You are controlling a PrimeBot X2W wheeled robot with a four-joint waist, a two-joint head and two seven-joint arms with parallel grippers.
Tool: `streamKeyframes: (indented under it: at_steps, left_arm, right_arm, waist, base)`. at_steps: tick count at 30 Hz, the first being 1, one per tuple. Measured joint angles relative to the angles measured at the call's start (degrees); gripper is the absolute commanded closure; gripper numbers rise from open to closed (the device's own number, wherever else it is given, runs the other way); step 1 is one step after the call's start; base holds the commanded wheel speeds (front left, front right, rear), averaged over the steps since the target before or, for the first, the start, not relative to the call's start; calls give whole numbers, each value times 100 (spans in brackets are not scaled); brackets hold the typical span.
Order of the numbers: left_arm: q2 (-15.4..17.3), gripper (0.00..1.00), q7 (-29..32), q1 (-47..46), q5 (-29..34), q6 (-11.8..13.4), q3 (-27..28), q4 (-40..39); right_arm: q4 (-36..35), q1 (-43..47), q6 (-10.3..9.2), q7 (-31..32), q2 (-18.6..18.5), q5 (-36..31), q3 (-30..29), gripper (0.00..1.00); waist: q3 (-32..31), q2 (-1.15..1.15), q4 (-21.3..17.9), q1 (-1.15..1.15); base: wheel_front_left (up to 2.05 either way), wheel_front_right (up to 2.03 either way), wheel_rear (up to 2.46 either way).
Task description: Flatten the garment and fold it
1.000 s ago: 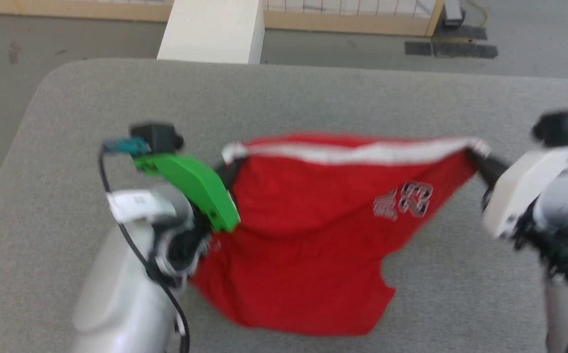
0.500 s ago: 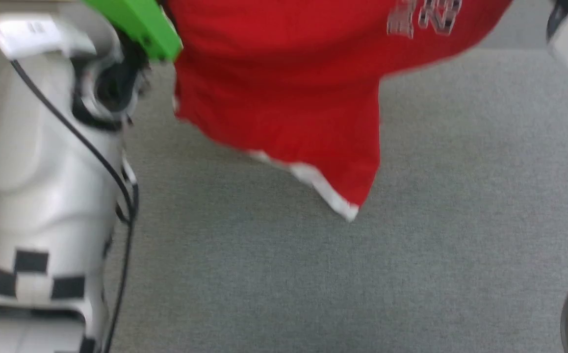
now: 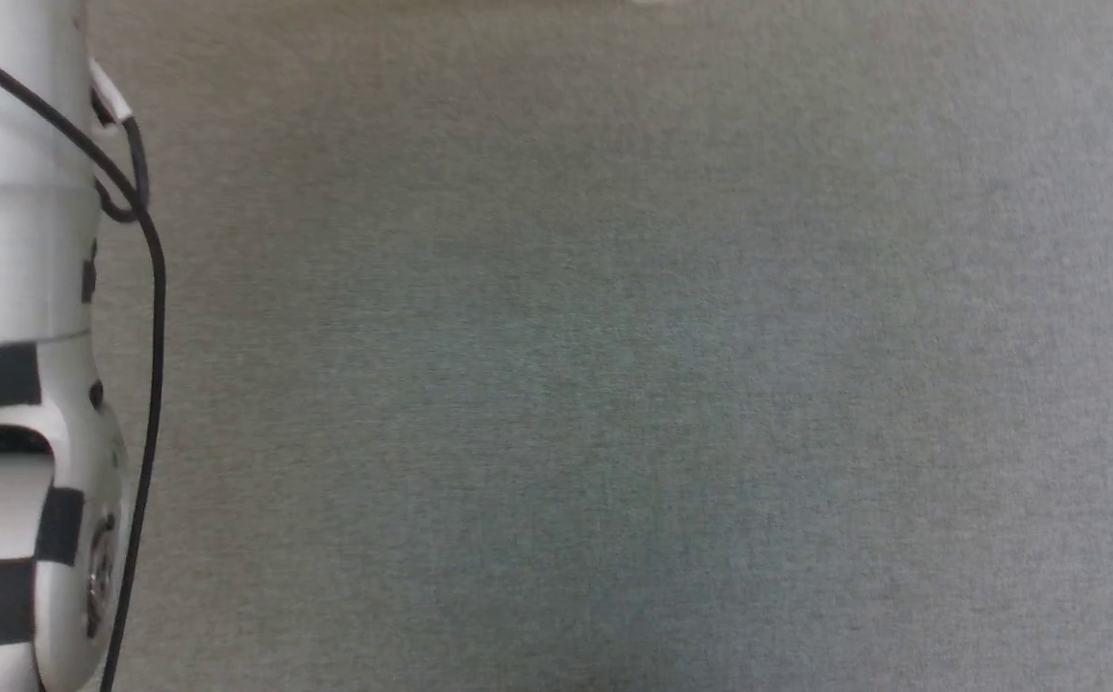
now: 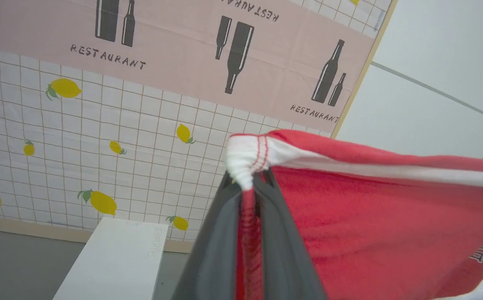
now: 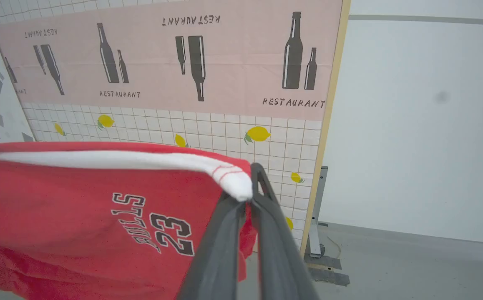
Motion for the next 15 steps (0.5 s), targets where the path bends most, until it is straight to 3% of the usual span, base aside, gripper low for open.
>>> streamKeyframes:
  at_steps: [6,15]
  left_arm:
    - [-26,100,-745,-129,-27,-269,104,474]
    - [-162,100,-1294,387,-237,-843,-15,1085]
  right_arm:
    - [511,-338,1,-671,74,-138,88,100]
    - [617,268,-2,-851,-181,666,793,100]
  waist:
    - [304,0,-181,-1]
    - [225,0,-162,-1]
  base:
    - [0,0,0]
    - [0,0,0]
